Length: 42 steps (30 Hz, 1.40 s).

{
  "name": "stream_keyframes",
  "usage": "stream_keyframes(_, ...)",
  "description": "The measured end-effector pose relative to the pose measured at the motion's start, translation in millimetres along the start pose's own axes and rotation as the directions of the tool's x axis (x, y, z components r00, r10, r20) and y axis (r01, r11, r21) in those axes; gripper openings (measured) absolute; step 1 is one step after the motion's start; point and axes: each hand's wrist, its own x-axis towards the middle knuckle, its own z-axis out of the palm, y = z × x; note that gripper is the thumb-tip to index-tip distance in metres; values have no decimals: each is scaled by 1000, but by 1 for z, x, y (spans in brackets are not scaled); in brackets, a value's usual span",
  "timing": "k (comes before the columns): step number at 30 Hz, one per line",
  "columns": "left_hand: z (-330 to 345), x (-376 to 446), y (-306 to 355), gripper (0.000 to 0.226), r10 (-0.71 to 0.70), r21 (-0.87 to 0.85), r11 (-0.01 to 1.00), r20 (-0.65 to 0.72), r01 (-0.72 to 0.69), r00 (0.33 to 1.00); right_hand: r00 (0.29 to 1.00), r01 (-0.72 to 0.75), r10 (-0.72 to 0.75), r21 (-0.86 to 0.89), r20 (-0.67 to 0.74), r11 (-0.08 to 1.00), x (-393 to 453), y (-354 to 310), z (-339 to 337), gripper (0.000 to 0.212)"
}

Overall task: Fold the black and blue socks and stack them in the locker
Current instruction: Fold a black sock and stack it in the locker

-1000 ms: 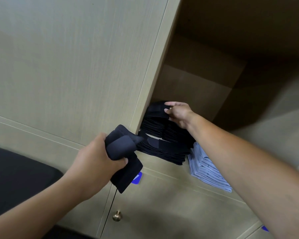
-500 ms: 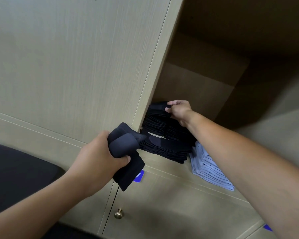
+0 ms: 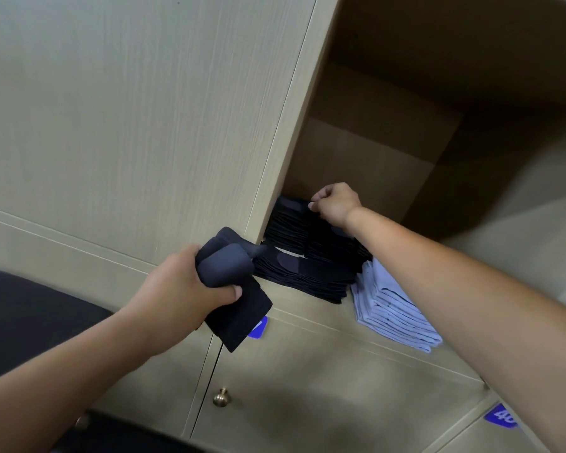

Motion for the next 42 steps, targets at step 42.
stream_keyframes(42, 15, -31, 32, 42, -108, -771, 601, 182, 210, 977, 875, 450, -481, 271, 58, 851, -234, 13, -3, 32)
